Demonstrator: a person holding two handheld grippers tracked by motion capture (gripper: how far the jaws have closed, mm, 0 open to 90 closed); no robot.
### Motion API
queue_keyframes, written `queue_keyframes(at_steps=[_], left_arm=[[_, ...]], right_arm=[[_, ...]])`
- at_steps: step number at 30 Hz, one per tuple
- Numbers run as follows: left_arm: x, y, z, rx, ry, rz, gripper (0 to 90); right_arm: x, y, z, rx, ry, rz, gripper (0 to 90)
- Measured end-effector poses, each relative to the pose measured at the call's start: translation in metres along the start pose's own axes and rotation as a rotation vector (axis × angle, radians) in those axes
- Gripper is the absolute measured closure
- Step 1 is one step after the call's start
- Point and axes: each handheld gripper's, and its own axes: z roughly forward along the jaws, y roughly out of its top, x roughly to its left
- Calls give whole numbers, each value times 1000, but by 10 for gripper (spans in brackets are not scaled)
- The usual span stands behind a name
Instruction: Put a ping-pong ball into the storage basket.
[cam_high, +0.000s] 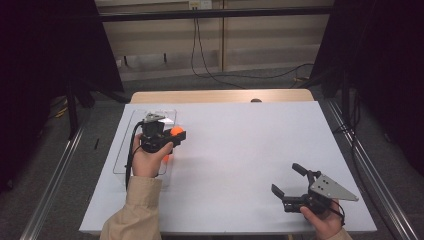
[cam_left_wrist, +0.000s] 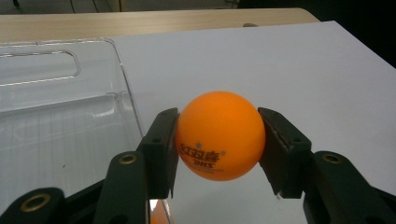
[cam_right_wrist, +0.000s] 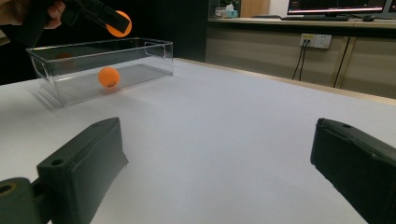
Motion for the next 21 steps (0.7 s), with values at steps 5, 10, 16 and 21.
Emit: queue_keyframes(at_steps=[5, 10, 16, 21], left_arm=[[2, -1, -3, -12, 11, -2, 510], [5, -2, -6, -16, 23, 6, 510], [8, -4, -10, -18, 34, 9, 509], [10, -5, -12, -24, 42, 6, 509]], right_arm=[[0, 0, 0, -1, 0, -3, 23], [0, 0, 0, -1, 0, -2, 23], [0, 0, 0, 0, 2, -3, 23], [0, 0, 0, 1, 1, -3, 23]])
